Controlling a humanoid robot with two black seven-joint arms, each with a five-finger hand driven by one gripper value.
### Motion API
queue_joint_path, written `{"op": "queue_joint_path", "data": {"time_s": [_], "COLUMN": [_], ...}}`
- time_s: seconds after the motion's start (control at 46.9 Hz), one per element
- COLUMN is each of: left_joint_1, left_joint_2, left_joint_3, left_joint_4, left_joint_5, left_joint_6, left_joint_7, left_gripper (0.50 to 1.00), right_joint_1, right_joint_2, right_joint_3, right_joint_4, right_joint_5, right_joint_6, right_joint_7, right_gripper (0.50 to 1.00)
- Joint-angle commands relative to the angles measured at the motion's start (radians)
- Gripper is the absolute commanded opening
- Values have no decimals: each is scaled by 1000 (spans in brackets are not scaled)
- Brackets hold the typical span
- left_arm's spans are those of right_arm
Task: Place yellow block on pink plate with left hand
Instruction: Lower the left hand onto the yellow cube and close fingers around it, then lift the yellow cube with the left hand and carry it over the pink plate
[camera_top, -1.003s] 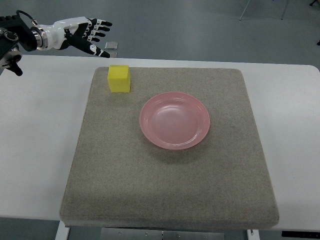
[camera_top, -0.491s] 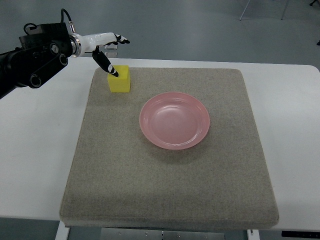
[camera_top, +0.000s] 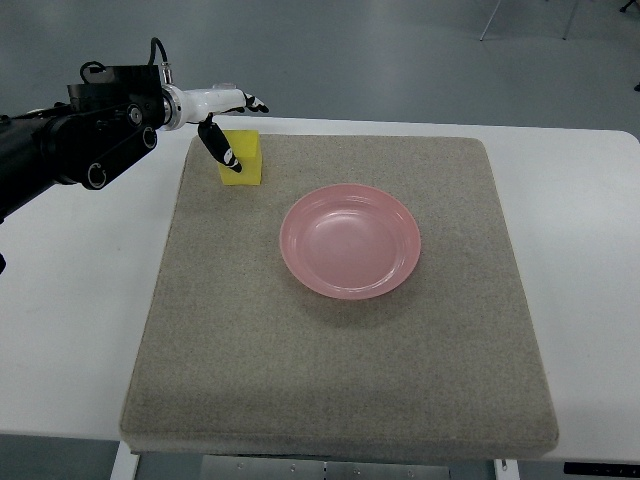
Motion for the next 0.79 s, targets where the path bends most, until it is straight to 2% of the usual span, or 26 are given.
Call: {"op": "queue_joint_path", "data": {"time_s": [0.0, 0.107, 0.384, 0.555, 0.662, 0.726, 0.768], "left_joint_1": [1, 1, 1, 1, 1, 1, 0], "left_joint_2": [-4, -5, -5, -21, -22, -22, -22], "left_joint_3": [7, 27, 42, 44, 49, 50, 50], "left_joint_4": [1, 1, 5, 30, 34, 34, 34], "left_joint_5": [0, 0, 2, 2, 2, 2, 2], "left_joint_6": [0, 1, 21, 20, 20, 20, 20], "left_joint_7": [0, 0, 1, 1, 1, 1, 1], "left_gripper": [851, 806, 801, 778, 714, 694, 645], "right_joint_1": [1, 1, 1, 1, -1, -1, -1], "right_joint_2": [0, 0, 0, 0, 0, 0, 0], "right_joint_3": [0, 0, 0, 0, 0, 0, 0], "right_joint_4": [0, 0, 0, 0, 0, 0, 0], "right_joint_5": [0, 0, 0, 0, 0, 0, 0], "right_joint_6": [-1, 0, 0, 0, 0, 0, -1], "right_joint_7": [0, 0, 0, 0, 0, 0, 0], "right_gripper": [924, 924, 924, 924, 924, 924, 924]}}
